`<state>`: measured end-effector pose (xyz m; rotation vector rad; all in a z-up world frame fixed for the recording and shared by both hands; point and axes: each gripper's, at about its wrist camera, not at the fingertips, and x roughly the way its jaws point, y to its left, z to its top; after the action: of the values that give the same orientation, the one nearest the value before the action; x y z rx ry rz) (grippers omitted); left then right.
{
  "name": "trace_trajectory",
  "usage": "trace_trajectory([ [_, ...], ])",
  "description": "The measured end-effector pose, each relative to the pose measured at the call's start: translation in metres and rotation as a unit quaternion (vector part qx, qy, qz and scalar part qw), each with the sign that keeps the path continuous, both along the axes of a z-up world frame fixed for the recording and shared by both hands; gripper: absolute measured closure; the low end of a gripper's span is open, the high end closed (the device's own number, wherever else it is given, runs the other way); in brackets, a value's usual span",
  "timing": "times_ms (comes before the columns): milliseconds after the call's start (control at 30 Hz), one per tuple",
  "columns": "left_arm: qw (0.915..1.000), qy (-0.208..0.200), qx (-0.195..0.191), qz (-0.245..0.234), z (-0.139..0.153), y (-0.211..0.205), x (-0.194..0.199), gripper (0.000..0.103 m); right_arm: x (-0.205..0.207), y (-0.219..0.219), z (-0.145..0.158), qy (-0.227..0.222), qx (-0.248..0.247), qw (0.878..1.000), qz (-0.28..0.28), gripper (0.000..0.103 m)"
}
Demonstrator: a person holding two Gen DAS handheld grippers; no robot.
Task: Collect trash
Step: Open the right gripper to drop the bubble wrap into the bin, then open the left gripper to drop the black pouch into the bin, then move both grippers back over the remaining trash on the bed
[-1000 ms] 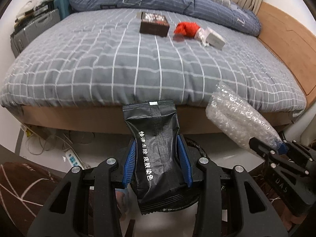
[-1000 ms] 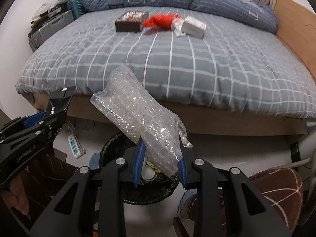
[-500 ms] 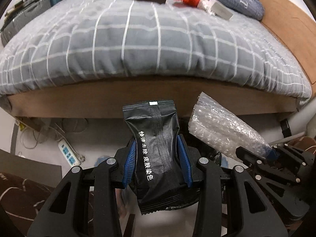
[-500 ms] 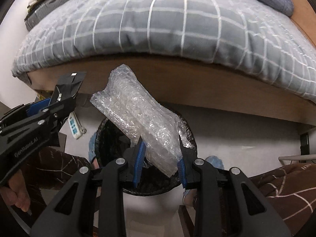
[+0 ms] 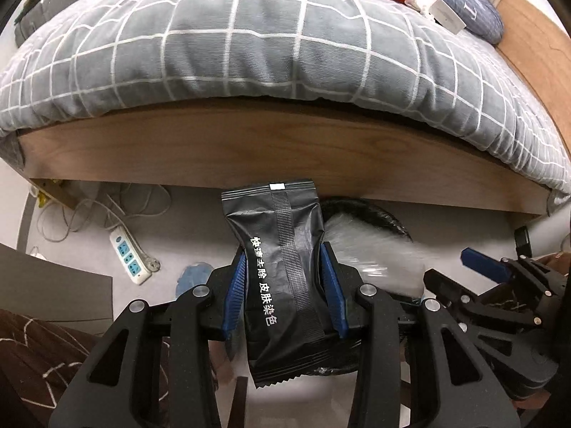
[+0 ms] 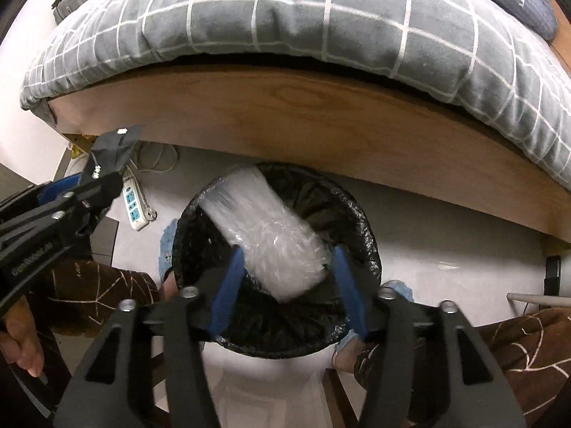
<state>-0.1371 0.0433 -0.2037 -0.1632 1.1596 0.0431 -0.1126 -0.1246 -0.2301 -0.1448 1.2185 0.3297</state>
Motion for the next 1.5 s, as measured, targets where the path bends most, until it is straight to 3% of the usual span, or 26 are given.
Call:
trace_trajectory([
  [100, 0.9999, -0.002, -0.005, -0.014, 0.0, -0.012, 0.004, 0.064, 0.002, -0.014, 0.011, -0.02, 0.001, 1.0, -0.017, 0.025],
  [267, 0.9995, 0.003, -0.01, -0.031, -0.002, -0.033, 0.01, 0.064, 0.005, -0.046, 0.017, -0.036, 0.002, 0.997, -0.069, 0.011],
  [767, 0.9951, 0.017, -0.015, -0.096, -0.005, -0.102, 0.016, 0.063, 0.004, -0.092, 0.017, -0.044, -0.028, 0.991, -0.121, 0.008],
  [867, 0.9953, 0.015, -0.009, -0.095, -0.006, -0.103, 0.015, 0.058, 0.004, -0.093, 0.016, -0.041, -0.023, 0.991, -0.126, 0.008],
  [1033, 0.9962, 0.01, 0.004, -0.087, -0.005, -0.099, 0.01, 0.037, 0.003, -0.093, 0.024, -0.048, -0.015, 0.991, -0.124, 0.008],
  [1200, 0.9972, -0.027, 0.016, -0.068, 0.022, -0.086, 0.004, 0.017, 0.0, -0.088, 0.048, -0.078, -0.024, 0.991, -0.11, 0.008],
  [1400, 0.9968, -0.055, 0.021, -0.053, 0.054, -0.073, 0.003, 0.006, -0.001, -0.09, 0.078, -0.103, -0.006, 0.988, -0.118, 0.008],
  [1500, 0.9961, -0.068, 0.03, -0.048, 0.07, -0.069, 0.002, 0.006, 0.001, -0.092, 0.091, -0.115, -0.001, 0.986, -0.121, 0.008],
])
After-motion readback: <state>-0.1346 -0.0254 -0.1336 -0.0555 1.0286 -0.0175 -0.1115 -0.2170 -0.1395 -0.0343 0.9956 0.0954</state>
